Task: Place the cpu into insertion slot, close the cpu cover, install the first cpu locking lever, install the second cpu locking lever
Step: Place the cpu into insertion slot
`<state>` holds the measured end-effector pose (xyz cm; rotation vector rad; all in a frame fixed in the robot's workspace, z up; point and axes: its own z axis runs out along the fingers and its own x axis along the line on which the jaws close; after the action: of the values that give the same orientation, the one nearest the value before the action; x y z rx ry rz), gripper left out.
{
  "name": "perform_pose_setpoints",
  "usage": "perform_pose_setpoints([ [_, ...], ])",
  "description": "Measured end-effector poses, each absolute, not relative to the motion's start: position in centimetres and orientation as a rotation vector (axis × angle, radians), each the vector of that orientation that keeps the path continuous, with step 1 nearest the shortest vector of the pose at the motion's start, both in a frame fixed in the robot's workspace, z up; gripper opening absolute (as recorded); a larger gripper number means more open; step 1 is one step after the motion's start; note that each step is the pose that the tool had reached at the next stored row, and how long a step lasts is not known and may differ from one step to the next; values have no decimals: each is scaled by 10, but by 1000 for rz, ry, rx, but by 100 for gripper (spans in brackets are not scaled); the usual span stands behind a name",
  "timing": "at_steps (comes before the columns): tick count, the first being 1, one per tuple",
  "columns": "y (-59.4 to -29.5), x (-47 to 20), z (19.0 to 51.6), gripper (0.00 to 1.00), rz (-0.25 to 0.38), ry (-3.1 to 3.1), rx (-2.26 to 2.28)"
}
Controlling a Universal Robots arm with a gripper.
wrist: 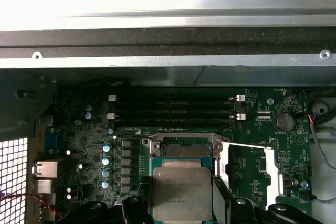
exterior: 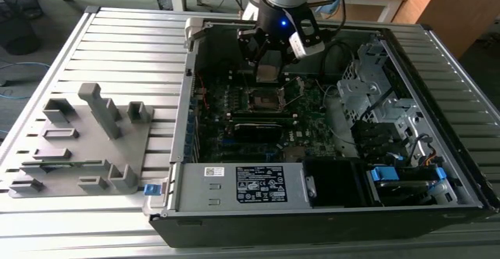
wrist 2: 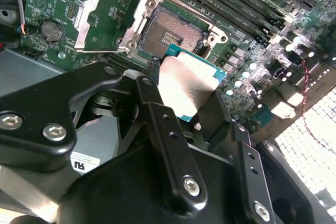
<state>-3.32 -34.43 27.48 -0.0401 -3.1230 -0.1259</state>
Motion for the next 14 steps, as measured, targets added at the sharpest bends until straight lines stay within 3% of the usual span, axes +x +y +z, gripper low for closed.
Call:
perform_pose_setpoints([
  [14,-344,-33,272,54,-127,-3121,-192],
])
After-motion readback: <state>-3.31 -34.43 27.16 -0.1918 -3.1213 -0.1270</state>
